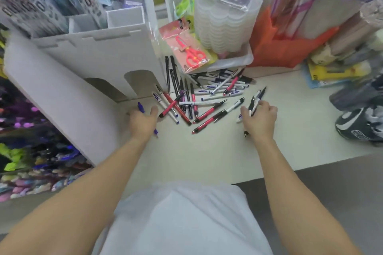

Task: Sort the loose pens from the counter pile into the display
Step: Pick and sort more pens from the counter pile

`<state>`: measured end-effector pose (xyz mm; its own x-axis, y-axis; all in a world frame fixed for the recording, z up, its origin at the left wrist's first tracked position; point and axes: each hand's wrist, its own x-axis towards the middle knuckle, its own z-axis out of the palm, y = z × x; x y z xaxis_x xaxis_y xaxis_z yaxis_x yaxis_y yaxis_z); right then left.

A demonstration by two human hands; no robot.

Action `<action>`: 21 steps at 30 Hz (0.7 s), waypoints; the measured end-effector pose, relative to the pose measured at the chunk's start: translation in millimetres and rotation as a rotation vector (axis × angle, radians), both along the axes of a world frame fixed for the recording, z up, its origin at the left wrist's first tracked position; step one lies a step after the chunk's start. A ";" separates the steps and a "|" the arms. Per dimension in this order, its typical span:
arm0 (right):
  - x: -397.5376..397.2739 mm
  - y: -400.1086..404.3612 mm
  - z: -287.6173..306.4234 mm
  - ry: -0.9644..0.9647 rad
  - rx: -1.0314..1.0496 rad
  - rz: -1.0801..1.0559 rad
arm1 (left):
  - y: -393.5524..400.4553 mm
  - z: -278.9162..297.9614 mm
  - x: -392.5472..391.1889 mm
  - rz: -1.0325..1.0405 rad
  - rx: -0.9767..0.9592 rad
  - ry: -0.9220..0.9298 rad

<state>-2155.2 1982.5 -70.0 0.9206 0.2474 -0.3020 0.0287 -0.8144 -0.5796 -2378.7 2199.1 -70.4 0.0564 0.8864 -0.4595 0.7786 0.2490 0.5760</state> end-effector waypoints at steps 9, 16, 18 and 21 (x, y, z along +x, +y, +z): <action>10.5 57.4 -14.2 -0.007 0.168 -0.015 | -7.6 -14.3 73.8 -0.023 0.005 0.016; -35.5 96.9 -19.3 0.243 0.308 0.026 | -8.2 -16.3 85.8 -0.160 -0.053 0.155; -57.4 105.9 -16.6 0.291 0.325 0.109 | -5.7 -20.3 79.1 -0.168 -0.083 0.142; -78.4 115.9 -17.2 0.296 0.312 0.173 | -12.1 -8.0 75.6 -0.215 -0.106 0.113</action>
